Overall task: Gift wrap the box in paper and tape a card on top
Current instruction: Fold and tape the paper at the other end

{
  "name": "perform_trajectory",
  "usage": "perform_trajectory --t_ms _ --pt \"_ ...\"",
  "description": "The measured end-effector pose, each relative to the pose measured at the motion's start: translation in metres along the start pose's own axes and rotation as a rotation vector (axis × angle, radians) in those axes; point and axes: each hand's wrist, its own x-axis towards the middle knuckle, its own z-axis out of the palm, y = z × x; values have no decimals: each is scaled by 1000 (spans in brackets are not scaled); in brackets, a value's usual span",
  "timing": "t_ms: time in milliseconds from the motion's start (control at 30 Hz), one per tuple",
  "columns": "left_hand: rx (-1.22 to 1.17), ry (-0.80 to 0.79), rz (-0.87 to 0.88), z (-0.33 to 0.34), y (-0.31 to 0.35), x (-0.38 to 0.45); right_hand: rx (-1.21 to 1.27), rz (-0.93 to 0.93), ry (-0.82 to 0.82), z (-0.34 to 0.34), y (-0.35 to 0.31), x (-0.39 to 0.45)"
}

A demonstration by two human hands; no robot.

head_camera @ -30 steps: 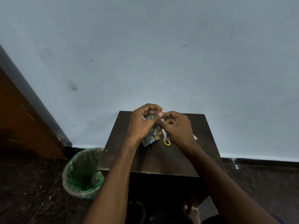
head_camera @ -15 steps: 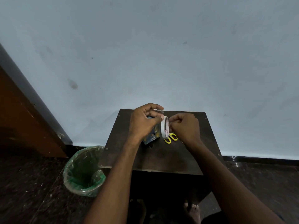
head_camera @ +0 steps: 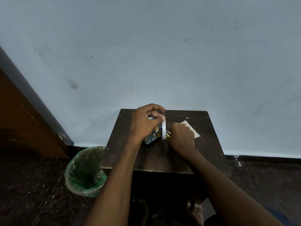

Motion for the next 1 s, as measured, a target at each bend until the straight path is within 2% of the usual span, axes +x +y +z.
perform_trajectory --t_ms 333,633,767,900,1000 --pt "4 -11 10 -1 -1 1 0 50 72 -18 11 3" --pt "37 -15 16 -2 -4 2 392 -11 11 -35 32 22" --pt "53 -13 20 -1 -3 2 439 -41 30 -38 33 21" --pt "40 -17 11 0 -2 0 514 6 22 -45 47 21" --pt "38 -14 14 -1 -2 -1 696 27 -4 -55 59 20"
